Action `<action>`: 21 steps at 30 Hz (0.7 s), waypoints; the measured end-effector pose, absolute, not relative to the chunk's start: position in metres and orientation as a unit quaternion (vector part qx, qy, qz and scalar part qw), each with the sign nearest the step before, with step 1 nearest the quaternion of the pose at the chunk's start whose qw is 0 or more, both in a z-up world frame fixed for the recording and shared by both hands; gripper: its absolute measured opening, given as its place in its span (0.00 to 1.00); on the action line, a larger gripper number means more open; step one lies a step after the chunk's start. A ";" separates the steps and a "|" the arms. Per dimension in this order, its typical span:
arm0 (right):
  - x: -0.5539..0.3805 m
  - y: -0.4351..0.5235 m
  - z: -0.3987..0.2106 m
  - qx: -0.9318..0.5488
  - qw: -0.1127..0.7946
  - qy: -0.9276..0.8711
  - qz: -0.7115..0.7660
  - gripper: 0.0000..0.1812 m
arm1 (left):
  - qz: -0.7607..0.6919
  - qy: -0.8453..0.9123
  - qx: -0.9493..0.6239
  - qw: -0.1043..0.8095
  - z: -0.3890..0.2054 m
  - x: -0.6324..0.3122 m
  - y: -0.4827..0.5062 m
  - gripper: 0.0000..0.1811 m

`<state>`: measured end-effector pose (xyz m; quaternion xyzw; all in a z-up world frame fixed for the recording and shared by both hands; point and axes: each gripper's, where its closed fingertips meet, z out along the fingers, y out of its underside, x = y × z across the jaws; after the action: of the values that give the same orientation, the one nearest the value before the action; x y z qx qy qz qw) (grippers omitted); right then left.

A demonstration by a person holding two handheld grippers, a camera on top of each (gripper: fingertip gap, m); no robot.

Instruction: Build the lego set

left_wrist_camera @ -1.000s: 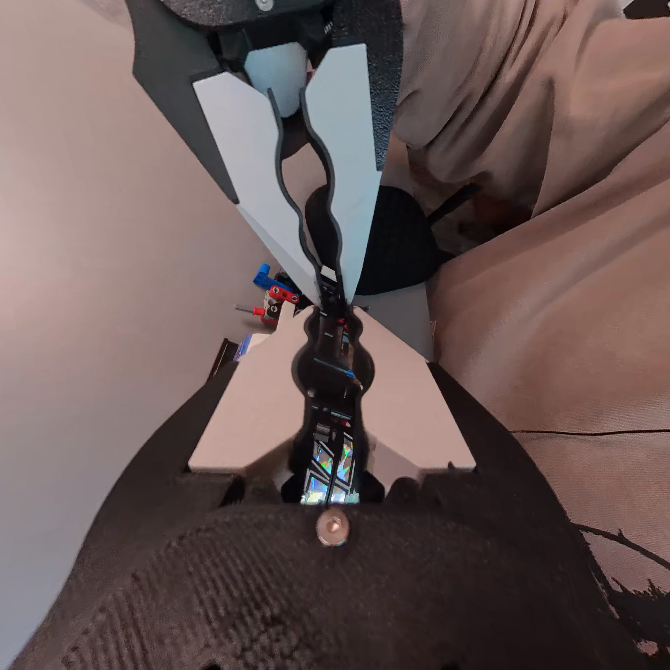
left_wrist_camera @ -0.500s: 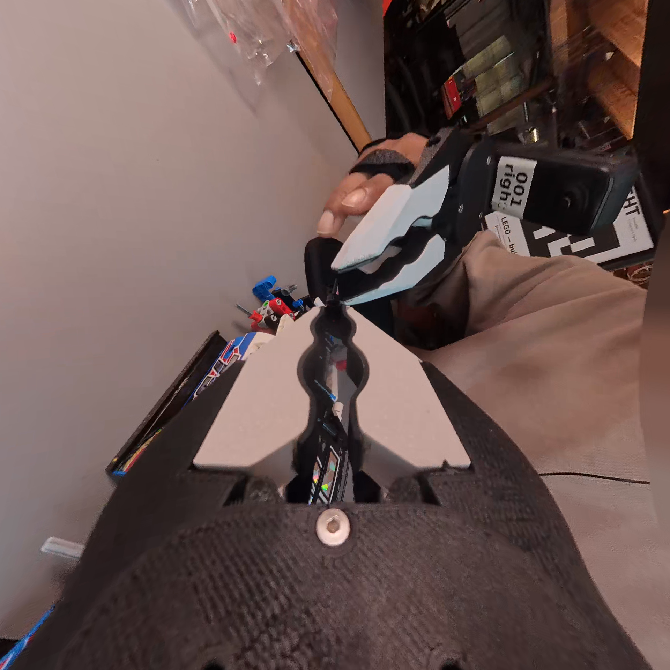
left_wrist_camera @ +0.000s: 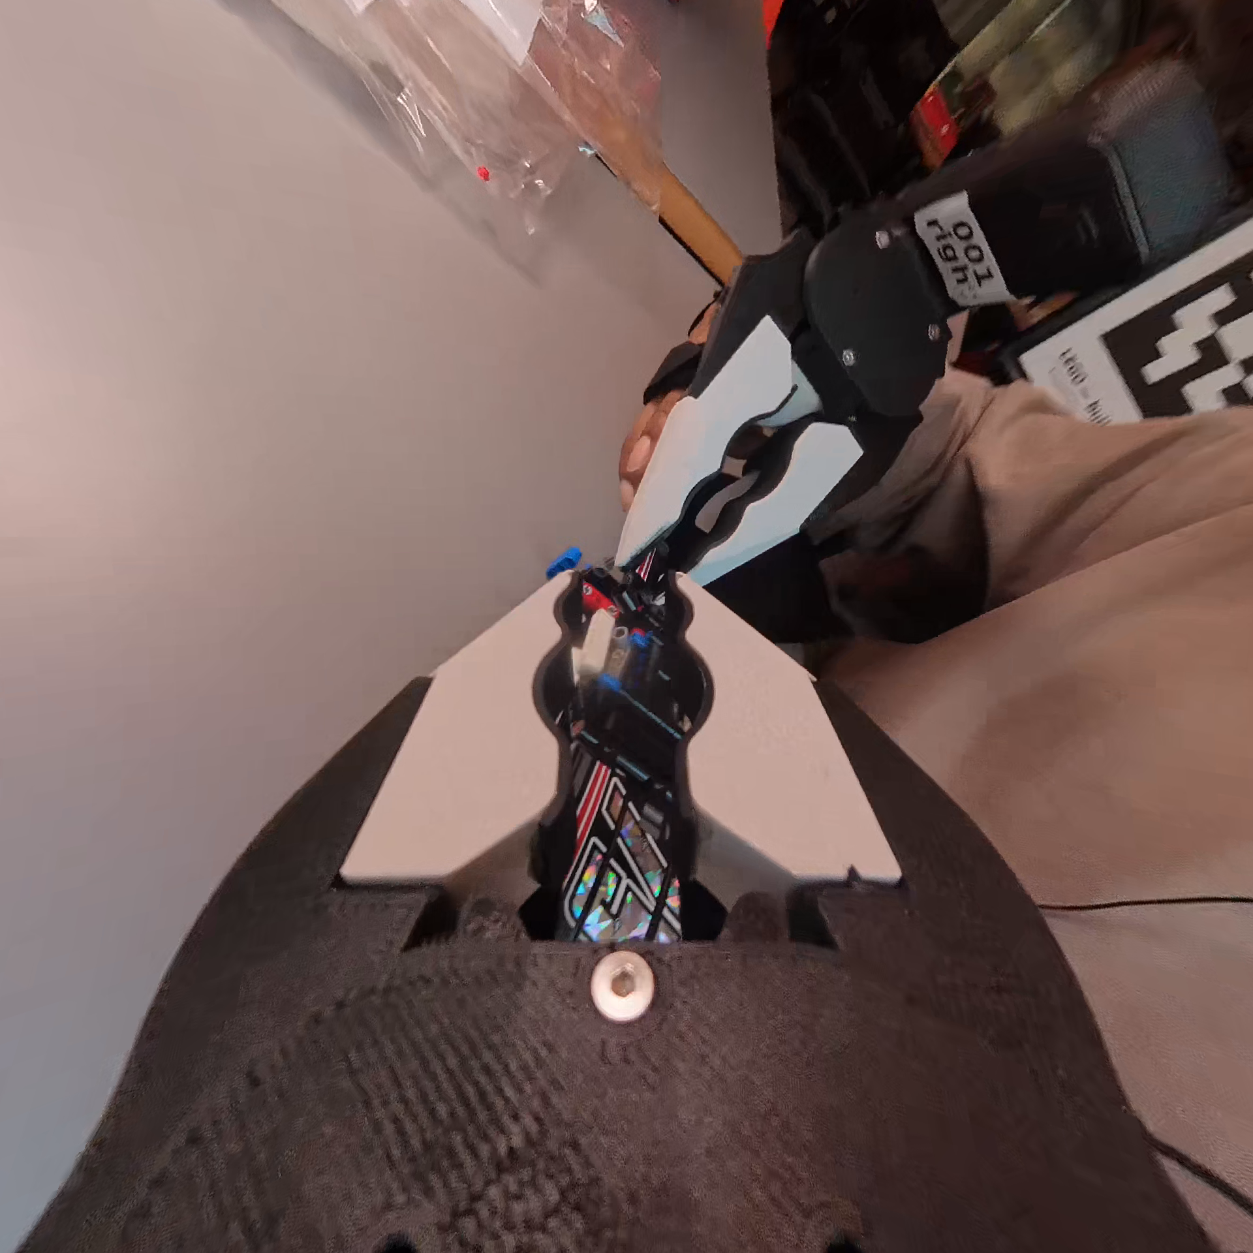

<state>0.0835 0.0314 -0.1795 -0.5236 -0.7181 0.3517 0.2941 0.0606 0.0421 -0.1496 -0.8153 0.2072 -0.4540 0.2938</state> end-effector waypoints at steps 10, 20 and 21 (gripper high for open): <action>0.086 0.015 -0.212 -0.535 0.174 -0.748 0.352 0.07 | -0.297 0.480 -0.800 0.206 -0.191 0.062 0.015 0.16; 0.081 0.013 -0.212 -0.524 0.166 -0.756 0.355 0.07 | -0.258 0.575 -0.758 0.171 -0.204 0.072 0.005 0.17; 0.081 0.013 -0.212 -0.524 0.165 -0.756 0.356 0.07 | -0.255 0.576 -0.758 0.172 -0.205 0.072 0.006 0.17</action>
<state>0.0810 0.0127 -0.2120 -0.5235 -0.7563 0.3559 0.1651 0.0718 0.0056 -0.2055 -0.7576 0.5758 -0.2551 0.1716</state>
